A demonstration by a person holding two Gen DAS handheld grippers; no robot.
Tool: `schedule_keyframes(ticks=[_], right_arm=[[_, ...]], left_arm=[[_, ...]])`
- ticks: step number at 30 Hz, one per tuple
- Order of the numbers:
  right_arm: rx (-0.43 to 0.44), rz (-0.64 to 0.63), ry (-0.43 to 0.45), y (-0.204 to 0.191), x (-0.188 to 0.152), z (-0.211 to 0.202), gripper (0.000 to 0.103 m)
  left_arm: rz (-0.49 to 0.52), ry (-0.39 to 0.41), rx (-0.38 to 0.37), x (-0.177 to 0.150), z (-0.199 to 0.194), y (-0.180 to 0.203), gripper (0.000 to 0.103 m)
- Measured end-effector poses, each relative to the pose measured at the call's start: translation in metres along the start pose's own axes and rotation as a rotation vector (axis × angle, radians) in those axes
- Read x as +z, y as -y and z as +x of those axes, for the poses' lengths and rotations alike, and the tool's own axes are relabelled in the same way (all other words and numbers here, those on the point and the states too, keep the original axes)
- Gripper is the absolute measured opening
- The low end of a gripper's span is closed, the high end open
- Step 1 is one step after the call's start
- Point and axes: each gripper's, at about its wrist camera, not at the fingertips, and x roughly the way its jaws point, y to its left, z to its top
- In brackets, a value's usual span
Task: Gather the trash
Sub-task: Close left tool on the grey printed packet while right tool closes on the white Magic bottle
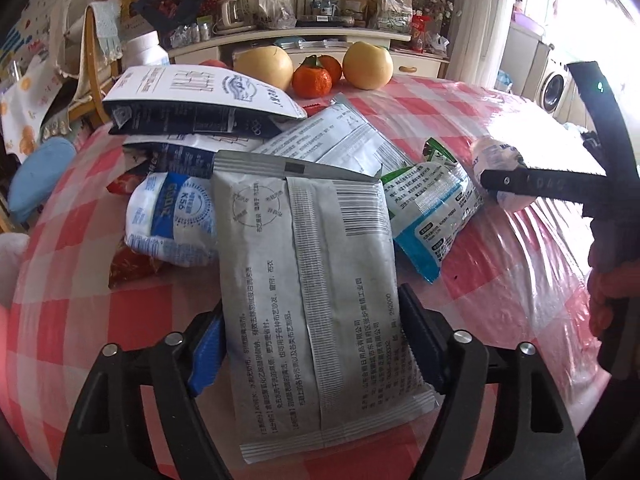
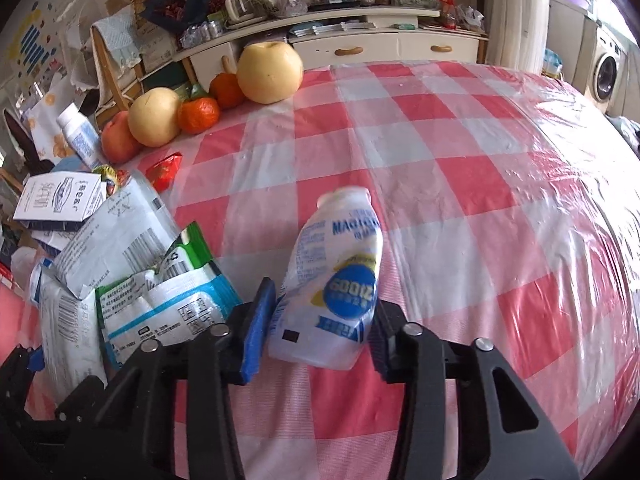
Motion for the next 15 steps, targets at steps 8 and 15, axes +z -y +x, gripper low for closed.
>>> schedule_keyframes(ticks=[8, 15], right_arm=[[-0.03, -0.071, 0.05, -0.017, -0.002, -0.009, 0.038], [-0.007, -0.094, 0.1, -0.029, -0.008, -0.028, 0.038]], left_arm=[[-0.068, 0.014, -0.033, -0.001, -0.01, -0.019, 0.068], [-0.126, 0.019, -0.057, 0.0, -0.019, -0.037, 0.066]])
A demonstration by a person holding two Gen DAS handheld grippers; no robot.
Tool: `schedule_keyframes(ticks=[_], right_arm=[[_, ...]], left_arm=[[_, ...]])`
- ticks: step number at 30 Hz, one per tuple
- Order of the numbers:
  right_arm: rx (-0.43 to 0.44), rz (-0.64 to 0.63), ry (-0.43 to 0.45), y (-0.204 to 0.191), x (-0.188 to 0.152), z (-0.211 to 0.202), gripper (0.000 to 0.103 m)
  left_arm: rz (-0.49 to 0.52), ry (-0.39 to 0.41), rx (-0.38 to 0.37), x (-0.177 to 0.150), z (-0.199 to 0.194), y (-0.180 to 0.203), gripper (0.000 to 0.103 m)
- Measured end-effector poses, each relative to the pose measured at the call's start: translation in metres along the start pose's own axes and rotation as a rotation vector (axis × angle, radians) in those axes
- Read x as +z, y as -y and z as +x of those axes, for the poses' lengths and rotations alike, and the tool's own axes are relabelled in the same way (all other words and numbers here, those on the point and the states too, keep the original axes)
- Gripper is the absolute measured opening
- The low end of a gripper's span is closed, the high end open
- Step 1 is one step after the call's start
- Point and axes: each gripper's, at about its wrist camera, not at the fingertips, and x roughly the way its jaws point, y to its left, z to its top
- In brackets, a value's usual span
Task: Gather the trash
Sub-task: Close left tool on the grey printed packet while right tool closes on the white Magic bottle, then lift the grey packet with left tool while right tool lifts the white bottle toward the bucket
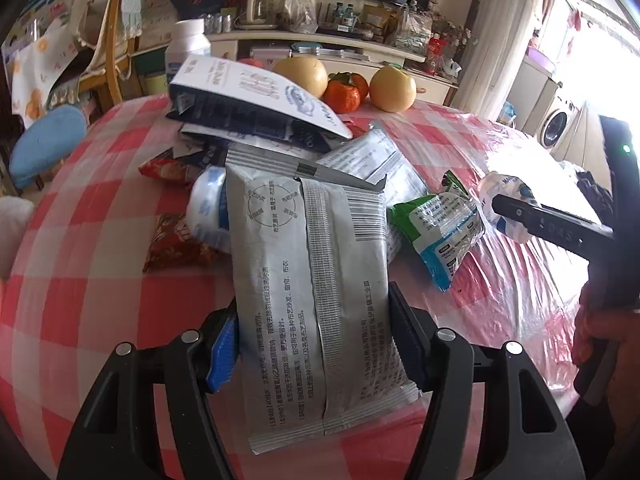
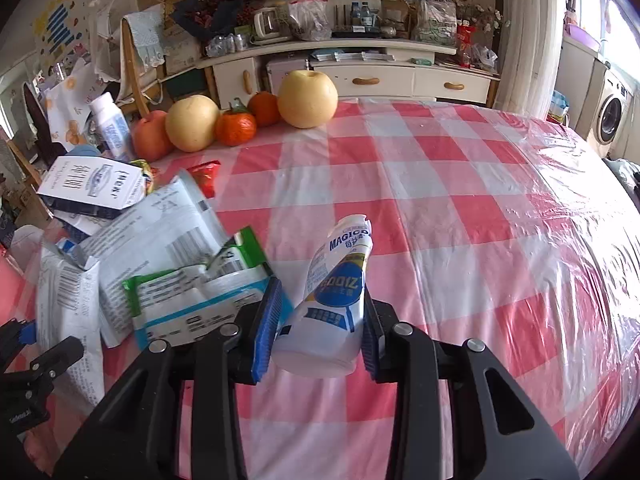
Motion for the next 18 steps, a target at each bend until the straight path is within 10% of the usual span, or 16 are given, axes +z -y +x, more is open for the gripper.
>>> schedule_keyframes(ticks=[10, 18], right_arm=[[0.05, -0.059, 0.044, -0.034, -0.008, -0.026, 0.037], [0.07, -0.115, 0.055, -0.059, -0.012, -0.03, 0.038]], left_arm=[[-0.06, 0.018, -0.032, 0.004, -0.018, -0.02, 0.053], [0.023, -0.025, 0.064, -0.005, -0.01, -0.008, 0.089]])
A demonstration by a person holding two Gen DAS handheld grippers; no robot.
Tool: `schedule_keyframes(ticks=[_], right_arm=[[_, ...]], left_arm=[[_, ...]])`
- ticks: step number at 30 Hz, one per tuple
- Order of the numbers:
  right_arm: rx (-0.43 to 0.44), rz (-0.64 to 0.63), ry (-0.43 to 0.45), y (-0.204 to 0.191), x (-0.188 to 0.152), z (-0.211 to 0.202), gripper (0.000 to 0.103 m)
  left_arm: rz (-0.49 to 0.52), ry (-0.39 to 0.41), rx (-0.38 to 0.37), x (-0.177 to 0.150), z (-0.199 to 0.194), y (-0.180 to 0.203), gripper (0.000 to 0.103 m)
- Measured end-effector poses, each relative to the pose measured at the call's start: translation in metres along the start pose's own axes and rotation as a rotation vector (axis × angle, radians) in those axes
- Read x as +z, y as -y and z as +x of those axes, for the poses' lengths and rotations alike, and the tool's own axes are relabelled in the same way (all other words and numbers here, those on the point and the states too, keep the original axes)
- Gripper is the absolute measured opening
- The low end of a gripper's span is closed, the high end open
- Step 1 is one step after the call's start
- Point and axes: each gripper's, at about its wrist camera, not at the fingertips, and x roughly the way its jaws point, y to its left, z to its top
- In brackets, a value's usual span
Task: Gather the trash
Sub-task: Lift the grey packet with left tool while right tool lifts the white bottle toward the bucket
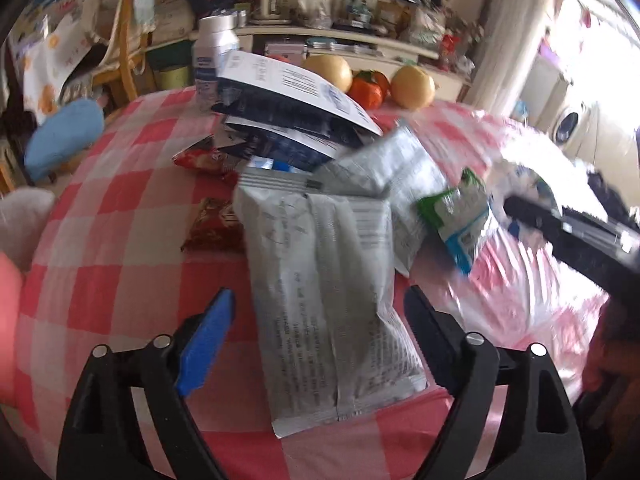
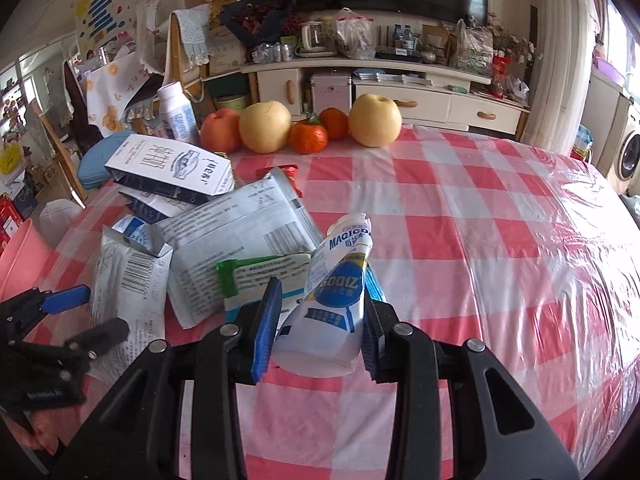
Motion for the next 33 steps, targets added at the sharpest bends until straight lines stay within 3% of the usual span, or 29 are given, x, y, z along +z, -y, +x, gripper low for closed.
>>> schedule_keyframes(ticks=[4, 7, 16, 19, 27, 33], right_arm=[[0.009, -0.011, 0.0, -0.002, -0.001, 0.0, 0.038], [0.022, -0.005, -0.001, -0.001, 0.0, 0.0, 0.038], [0.062, -0.025, -0.009, -0.013, -0.002, 0.001, 0.037], [0.089, -0.021, -0.013, -0.02, -0.001, -0.002, 0.038], [0.143, -0.078, 0.002, -0.064, 0.006, -0.012, 0.038], [0.24, -0.143, 0.006, -0.123, 0.015, -0.019, 0.038]], left_arm=[[0.06, -0.031, 0.068, -0.005, 0.015, 0.013, 0.091], [0.058, -0.047, 0.073, -0.004, 0.028, 0.016, 0.091], [0.029, -0.019, 0.036, -0.003, 0.022, 0.008, 0.058], [-0.009, 0.016, 0.025, 0.005, 0.007, -0.003, 0.051], [-0.166, 0.085, -0.046, 0.017, -0.034, -0.054, 0.05], [-0.308, 0.159, 0.001, 0.024, -0.07, -0.119, 0.05]])
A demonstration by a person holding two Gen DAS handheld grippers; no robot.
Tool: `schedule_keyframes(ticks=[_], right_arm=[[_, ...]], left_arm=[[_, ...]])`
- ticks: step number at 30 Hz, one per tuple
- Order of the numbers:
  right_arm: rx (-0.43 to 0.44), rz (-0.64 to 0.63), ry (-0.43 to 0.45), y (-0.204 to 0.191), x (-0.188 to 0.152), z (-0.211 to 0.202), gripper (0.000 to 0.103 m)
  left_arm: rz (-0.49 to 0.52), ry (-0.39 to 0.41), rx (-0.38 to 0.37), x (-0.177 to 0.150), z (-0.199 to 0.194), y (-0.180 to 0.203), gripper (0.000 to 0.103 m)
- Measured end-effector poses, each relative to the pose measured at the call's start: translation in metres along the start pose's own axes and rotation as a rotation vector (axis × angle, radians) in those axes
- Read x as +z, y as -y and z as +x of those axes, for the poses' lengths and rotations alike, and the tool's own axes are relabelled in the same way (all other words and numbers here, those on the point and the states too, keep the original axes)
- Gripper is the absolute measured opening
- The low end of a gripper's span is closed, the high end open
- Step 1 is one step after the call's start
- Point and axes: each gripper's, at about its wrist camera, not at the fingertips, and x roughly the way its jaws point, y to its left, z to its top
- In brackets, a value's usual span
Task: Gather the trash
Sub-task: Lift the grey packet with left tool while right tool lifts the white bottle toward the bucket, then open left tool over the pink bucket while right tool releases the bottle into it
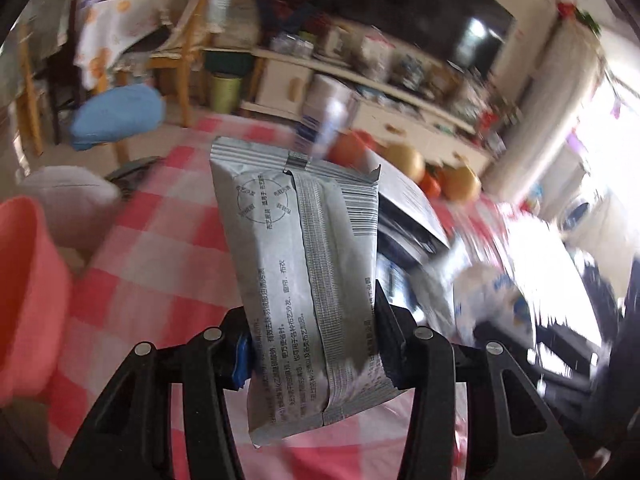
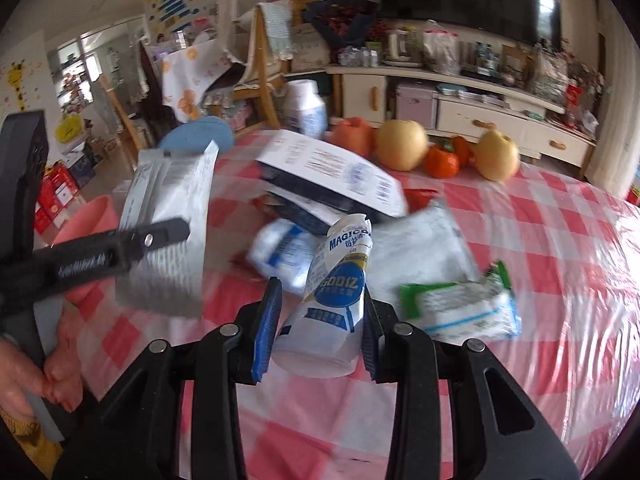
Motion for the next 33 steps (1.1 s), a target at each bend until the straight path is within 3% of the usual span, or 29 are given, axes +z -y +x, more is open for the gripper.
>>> schedule_keyframes(ticks=[5, 11, 15, 20, 22, 24, 25, 26, 29, 33], right_arm=[[0.128, -0.072, 0.0, -0.065, 0.02, 0.01, 0.038], [0.33, -0.179, -0.021, -0.172, 0.055, 0.036, 0.038], [0.412, -0.256, -0.033, -0.235, 0.071, 0.055, 0.038], [0.458, -0.322, -0.059, -0.3, 0.078, 0.082, 0.039], [0.463, -0.34, -0.088, -0.312, 0.079, 0.098, 0.044], [0.465, -0.351, -0.087, -0.319, 0.076, 0.105, 0.061], [0.45, -0.35, -0.079, -0.319, 0.076, 0.107, 0.071], [0.437, -0.339, -0.07, -0.316, 0.074, 0.106, 0.073], [0.409, -0.302, -0.049, -0.299, 0.069, 0.097, 0.082], [0.342, -0.266, -0.027, -0.264, 0.058, 0.083, 0.085]], left_arm=[[-0.115, 0.091, 0.099, 0.02, -0.034, -0.063, 0.05], [-0.341, 0.177, 0.304, 0.024, -0.078, -0.173, 0.05], [-0.507, 0.187, 0.348, 0.015, -0.092, -0.233, 0.05], [-0.637, 0.187, 0.363, 0.006, -0.098, -0.276, 0.054], [-0.675, 0.178, 0.387, 0.004, -0.097, -0.288, 0.056], [-0.692, 0.177, 0.377, 0.001, -0.097, -0.294, 0.058], [-0.693, 0.178, 0.377, 0.001, -0.096, -0.294, 0.069], [-0.686, 0.186, 0.391, 0.001, -0.096, -0.293, 0.077], [-0.652, 0.221, 0.424, 0.002, -0.1, -0.285, 0.08], [-0.607, 0.335, 0.432, 0.007, -0.108, -0.271, 0.086]])
